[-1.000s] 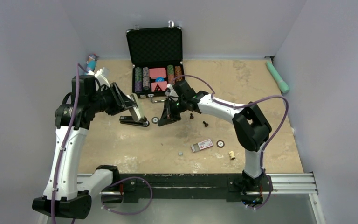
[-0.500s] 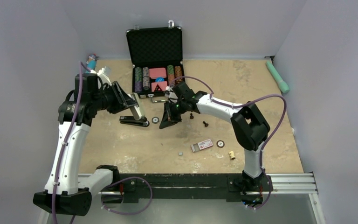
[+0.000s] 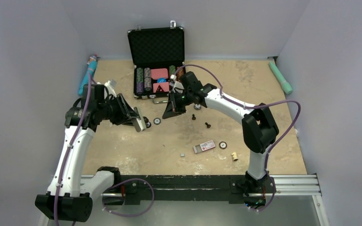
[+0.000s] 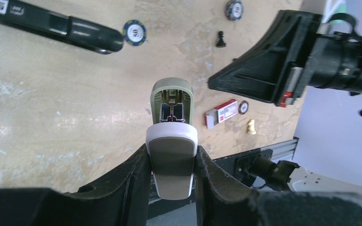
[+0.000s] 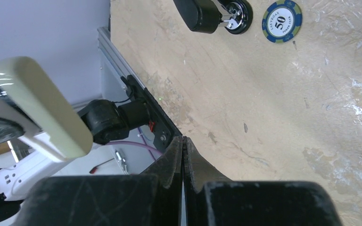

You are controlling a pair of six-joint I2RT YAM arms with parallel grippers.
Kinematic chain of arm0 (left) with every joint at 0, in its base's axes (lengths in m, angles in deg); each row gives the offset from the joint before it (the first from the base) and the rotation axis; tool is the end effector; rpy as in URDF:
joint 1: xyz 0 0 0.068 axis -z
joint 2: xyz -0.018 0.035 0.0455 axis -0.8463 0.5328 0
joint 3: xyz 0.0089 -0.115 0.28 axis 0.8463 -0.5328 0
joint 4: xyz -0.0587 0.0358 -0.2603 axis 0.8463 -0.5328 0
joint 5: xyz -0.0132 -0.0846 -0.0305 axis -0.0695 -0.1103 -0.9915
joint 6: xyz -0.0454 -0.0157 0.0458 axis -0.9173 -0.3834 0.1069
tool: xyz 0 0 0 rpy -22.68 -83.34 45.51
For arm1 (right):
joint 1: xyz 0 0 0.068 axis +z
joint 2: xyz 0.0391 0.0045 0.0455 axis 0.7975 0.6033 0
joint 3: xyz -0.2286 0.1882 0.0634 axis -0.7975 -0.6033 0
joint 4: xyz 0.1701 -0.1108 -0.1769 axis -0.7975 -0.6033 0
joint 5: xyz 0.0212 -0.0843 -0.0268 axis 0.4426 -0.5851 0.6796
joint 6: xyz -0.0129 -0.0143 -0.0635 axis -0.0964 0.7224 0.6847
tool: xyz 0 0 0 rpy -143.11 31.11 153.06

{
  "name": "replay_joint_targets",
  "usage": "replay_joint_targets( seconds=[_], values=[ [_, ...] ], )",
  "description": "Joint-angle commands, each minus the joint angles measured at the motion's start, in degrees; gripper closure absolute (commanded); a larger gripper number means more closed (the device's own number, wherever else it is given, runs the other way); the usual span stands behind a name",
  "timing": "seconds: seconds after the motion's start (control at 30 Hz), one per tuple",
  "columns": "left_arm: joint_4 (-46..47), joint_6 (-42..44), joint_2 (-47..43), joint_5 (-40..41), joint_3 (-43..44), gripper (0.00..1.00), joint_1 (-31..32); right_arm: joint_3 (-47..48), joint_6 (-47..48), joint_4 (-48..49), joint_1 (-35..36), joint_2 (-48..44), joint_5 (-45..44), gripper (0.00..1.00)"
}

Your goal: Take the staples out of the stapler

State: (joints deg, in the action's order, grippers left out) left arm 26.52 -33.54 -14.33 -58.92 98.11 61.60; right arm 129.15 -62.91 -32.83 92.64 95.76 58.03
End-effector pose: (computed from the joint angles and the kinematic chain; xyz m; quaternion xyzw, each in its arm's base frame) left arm 0.1809 -0.0335 0.3689 -0.1771 0.9004 -0.2993 0.2613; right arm 0.3246 0.3110 0.2667 -0.1211 0.8807 0.4504 0.0829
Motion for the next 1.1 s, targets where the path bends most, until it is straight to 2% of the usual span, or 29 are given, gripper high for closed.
replay_joint_targets(
  seconds=[0.0, 0.17, 0.23, 0.27, 0.3, 0.33, 0.37, 0.43, 0.47, 0.53, 0.67, 0.83, 0.93, 1.07],
  values=[
    [-2.1, 2.2, -0.9, 4.9, -2.3, 1.0, 0.0, 2.6, 2.8, -1.6, 0.3, -2.2, -0.2, 1.0],
    [-7.4, 2.0, -1.8, 18.8, -4.5, 1.0, 0.0, 0.6, 3.9, -0.9, 0.3, -4.2, 0.3, 1.0],
    [-8.7, 1.1, -1.3, 21.5, -5.7, 1.0, -0.1, -0.8, 4.4, -0.6, 0.3, -5.1, 0.4, 1.0],
    [-8.6, 0.6, -1.0, 21.9, -6.8, 0.96, -0.1, -1.4, 4.7, -0.6, 0.3, -5.5, 0.4, 1.0],
    [-8.5, -0.2, -0.8, 22.1, -7.8, 0.88, -0.1, -2.0, 4.9, -0.6, 0.2, -5.9, 0.4, 1.0],
    [-8.2, -0.8, -0.7, 22.3, -9.0, 0.66, -0.1, -2.4, 5.2, -0.6, 0.3, -6.2, 0.2, 1.0],
    [-7.7, -1.2, -0.6, 22.3, -10.1, 0.5, -0.1, -2.9, 5.3, -0.6, 0.3, -6.6, 0.1, 1.0],
    [-7.1, -2.4, -0.7, 23.4, -12.1, 0.27, -0.1, -3.3, 5.7, -0.7, 0.3, -6.9, 0.0, 1.0],
    [-6.8, -2.6, -0.8, 23.7, -12.7, 0.19, -0.1, -3.3, 6.2, -0.7, 0.3, -6.9, 0.0, 0.99],
    [-6.8, -3.1, -0.7, 23.8, -13.2, 0.1, -0.1, -2.0, 7.7, -1.6, 0.7, -6.6, -0.7, 0.92],
    [-8.4, -3.5, -1.1, 26.1, -10.7, 0.06, -0.1, 3.0, 11.2, -4.5, 2.0, -4.4, -1.4, 0.67],
    [-13.4, -3.8, -2.0, 30.7, -5.3, 0.06, -1.3, 8.5, 11.7, -4.5, 2.8, -1.5, 0.8, 0.52],
    [-16.7, -4.2, -2.6, 33.5, -4.1, 0.08, -5.6, 12.0, 11.5, -5.1, 3.8, 0.8, 1.3, 0.51],
    [-16.1, -4.0, -1.8, 34.9, -6.2, 0.12, -12.8, 13.7, 10.6, -5.3, 4.8, 2.0, 2.3, 0.5]
  ],
)
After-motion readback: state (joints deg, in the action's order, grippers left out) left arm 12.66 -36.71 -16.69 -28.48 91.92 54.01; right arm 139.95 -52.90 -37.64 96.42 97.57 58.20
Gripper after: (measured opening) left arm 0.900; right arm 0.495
